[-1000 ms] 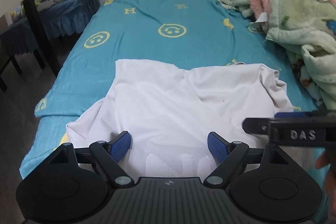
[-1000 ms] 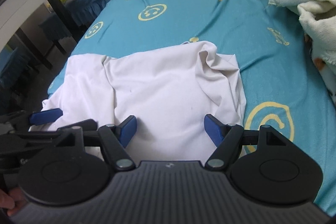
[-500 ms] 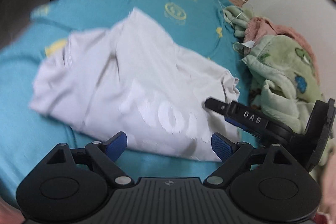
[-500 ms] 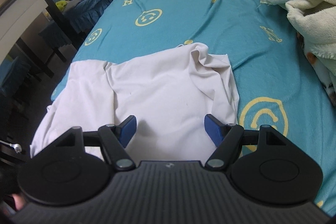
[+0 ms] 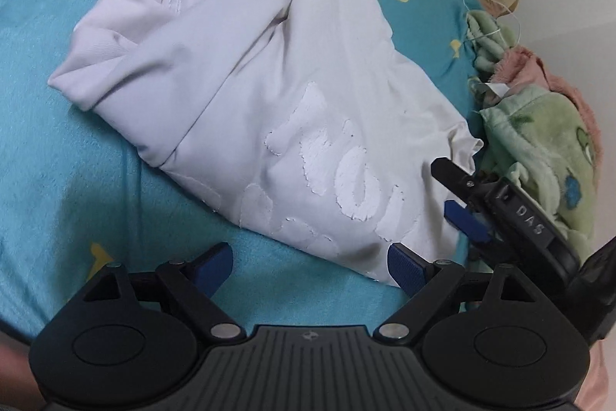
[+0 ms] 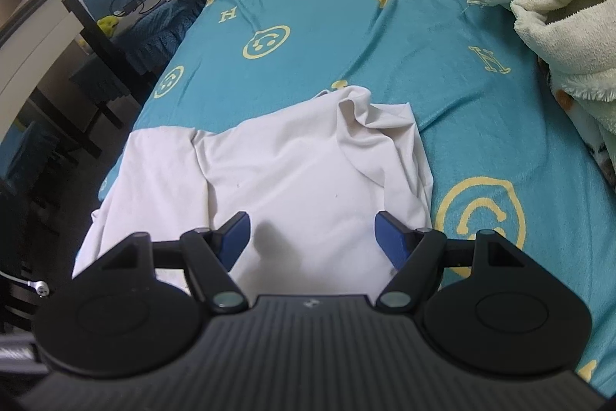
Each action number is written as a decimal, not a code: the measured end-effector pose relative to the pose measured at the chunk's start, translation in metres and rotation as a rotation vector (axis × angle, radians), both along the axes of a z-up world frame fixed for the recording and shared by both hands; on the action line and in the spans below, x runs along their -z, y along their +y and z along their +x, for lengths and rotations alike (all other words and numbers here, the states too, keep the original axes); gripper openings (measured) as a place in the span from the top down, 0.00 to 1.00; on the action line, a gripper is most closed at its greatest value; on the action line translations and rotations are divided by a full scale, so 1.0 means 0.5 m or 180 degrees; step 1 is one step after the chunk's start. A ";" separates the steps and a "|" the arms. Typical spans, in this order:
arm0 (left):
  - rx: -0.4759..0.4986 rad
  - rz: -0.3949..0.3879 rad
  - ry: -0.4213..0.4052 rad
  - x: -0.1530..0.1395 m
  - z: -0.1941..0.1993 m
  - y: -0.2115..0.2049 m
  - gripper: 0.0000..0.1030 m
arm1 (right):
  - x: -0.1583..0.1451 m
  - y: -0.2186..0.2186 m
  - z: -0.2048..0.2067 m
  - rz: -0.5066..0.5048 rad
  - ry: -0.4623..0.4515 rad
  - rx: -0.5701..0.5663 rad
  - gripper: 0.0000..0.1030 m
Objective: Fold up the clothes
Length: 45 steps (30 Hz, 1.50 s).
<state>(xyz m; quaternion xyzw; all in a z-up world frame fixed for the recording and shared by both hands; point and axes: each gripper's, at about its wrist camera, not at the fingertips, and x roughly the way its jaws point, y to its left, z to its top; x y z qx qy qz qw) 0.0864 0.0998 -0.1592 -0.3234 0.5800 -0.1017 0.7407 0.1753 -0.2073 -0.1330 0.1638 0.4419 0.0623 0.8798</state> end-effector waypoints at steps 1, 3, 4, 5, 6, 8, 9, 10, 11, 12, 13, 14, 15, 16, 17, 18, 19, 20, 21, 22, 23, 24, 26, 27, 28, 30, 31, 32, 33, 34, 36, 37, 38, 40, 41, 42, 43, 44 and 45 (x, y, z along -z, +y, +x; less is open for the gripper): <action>-0.0051 -0.0006 -0.0028 0.001 0.001 0.002 0.13 | -0.001 0.000 0.001 0.0007 0.0001 0.0009 0.29; -0.0241 -0.0040 -0.0111 0.000 0.004 0.014 0.14 | -0.002 -0.001 0.002 0.0033 0.0001 0.0034 0.29; -0.0360 -0.0059 -0.0158 0.000 0.005 0.022 0.14 | -0.002 -0.002 0.002 0.0056 0.0003 0.0050 0.29; -0.0479 -0.0084 -0.0196 0.003 0.007 0.029 0.17 | -0.003 -0.003 0.002 0.0081 0.0005 0.0067 0.29; -0.0600 -0.0112 -0.0223 0.006 0.008 0.038 0.21 | -0.003 -0.005 0.002 0.0112 0.0008 0.0088 0.29; -0.0805 -0.0168 -0.0226 0.011 0.011 0.051 0.31 | -0.008 -0.013 -0.001 0.0273 0.0007 0.0154 0.29; -0.0880 -0.0189 -0.0227 0.012 0.011 0.057 0.38 | -0.011 -0.019 -0.004 0.0419 0.0005 0.0190 0.29; -0.0912 -0.0198 -0.0246 0.010 0.010 0.060 0.40 | -0.015 -0.024 -0.008 0.0602 0.0012 0.0224 0.29; -0.0923 -0.0194 -0.0292 0.008 0.009 0.061 0.47 | -0.018 -0.029 -0.013 0.0819 0.0037 0.0250 0.28; -0.0933 -0.0195 -0.0338 0.004 0.007 0.062 0.54 | -0.019 -0.034 -0.019 0.1071 0.0088 0.0258 0.27; -0.0940 -0.0205 -0.0388 -0.001 0.006 0.062 0.56 | -0.020 -0.038 -0.026 0.1341 0.0151 0.0255 0.27; -0.0950 -0.0220 -0.0437 -0.007 0.004 0.064 0.62 | -0.018 -0.037 -0.034 0.1605 0.0233 0.0232 0.27; -0.0962 -0.0246 -0.0488 -0.014 0.002 0.066 0.67 | -0.013 -0.034 -0.042 0.1864 0.0329 0.0194 0.27; -0.0968 -0.0276 -0.0539 -0.020 0.002 0.066 0.69 | -0.009 -0.031 -0.050 0.2123 0.0425 0.0155 0.27; -0.0972 -0.0312 -0.0591 -0.028 0.002 0.067 0.71 | -0.003 -0.022 -0.058 0.2321 0.0520 0.0109 0.27; -0.0977 -0.0352 -0.0643 -0.035 0.003 0.067 0.73 | 0.004 -0.010 -0.064 0.2473 0.0615 0.0059 0.27; -0.0986 -0.0394 -0.0690 -0.041 0.005 0.066 0.74 | 0.012 0.002 -0.071 0.2625 0.0710 0.0008 0.27; -0.0994 -0.0432 -0.0728 -0.048 0.008 0.063 0.75 | 0.023 0.012 -0.077 0.2762 0.0810 0.0007 0.27; -0.1003 -0.0469 -0.0762 -0.053 0.011 0.062 0.76 | 0.036 0.022 -0.082 0.2889 0.0914 0.0045 0.27; -0.1014 -0.0502 -0.0782 -0.057 0.013 0.062 0.76 | 0.052 0.031 -0.087 0.3020 0.1016 0.0106 0.27; -0.1027 -0.0530 -0.0793 -0.058 0.014 0.064 0.76 | 0.071 0.036 -0.089 0.3142 0.1118 0.0190 0.27; -0.1039 -0.0553 -0.0796 -0.060 0.016 0.064 0.76 | 0.088 0.031 -0.093 0.3205 0.1177 0.0359 0.27; -0.1061 -0.0582 -0.0765 -0.059 0.010 0.076 0.76 | 0.116 0.010 -0.105 0.3248 0.1229 0.0818 0.27; -0.1071 -0.0596 -0.0745 -0.058 0.006 0.083 0.76 | 0.130 -0.001 -0.111 0.3266 0.1254 0.1049 0.27; -0.1079 -0.0611 -0.0725 -0.055 0.002 0.087 0.76 | 0.137 -0.015 -0.117 0.3241 0.1215 0.1254 0.27; -0.1091 -0.0626 -0.0689 -0.052 -0.003 0.095 0.76 | 0.137 -0.048 -0.129 0.3126 0.1039 0.1624 0.27; -0.1094 -0.0628 -0.0675 -0.050 -0.004 0.097 0.76 | 0.136 -0.062 -0.133 0.3083 0.0958 0.1776 0.27; -0.1095 -0.0625 -0.0664 -0.048 -0.002 0.096 0.76 | 0.135 -0.073 -0.135 0.3051 0.0881 0.1905 0.27; -0.1101 -0.0627 -0.0641 -0.045 -0.001 0.096 0.76 | 0.133 -0.081 -0.136 0.3013 0.0805 0.1996 0.27; -0.1117 -0.0638 -0.0597 -0.039 0.000 0.097 0.75 | 0.130 -0.086 -0.135 0.2970 0.0727 0.2059 0.26; -0.1151 -0.0658 -0.0505 -0.027 0.002 0.100 0.74 | 0.127 -0.089 -0.129 0.2913 0.0680 0.2068 0.27; -0.1172 -0.0663 -0.0449 -0.020 0.004 0.102 0.72 | 0.126 -0.089 -0.125 0.2888 0.0671 0.2056 0.29; -0.1197 -0.0670 -0.0383 -0.012 0.005 0.105 0.67 | 0.122 -0.087 -0.122 0.2847 0.0651 0.2037 0.33; -0.1257 -0.0699 -0.0239 0.005 0.007 0.115 0.62 | 0.115 -0.085 -0.121 0.2761 0.0613 0.2006 0.43; -0.1274 -0.0722 -0.0172 0.014 0.010 0.118 0.53 | 0.113 -0.085 -0.120 0.2737 0.0588 0.1993 0.53; -0.1273 -0.0723 -0.0117 0.022 0.013 0.118 0.41 | 0.112 -0.086 -0.118 0.2725 0.0559 0.1980 0.62; -0.1261 -0.0701 -0.0076 0.029 0.016 0.116 0.36 | 0.111 -0.087 -0.117 0.2713 0.0530 0.1967 0.66; -0.1249 -0.0688 -0.0044 0.036 0.019 0.115 0.26 | 0.110 -0.089 -0.115 0.2701 0.0501 0.1955 0.71; -0.1235 -0.0693 -0.0029 0.042 0.022 0.114 0.25 | 0.109 -0.090 -0.113 0.2689 0.0471 0.1942 0.75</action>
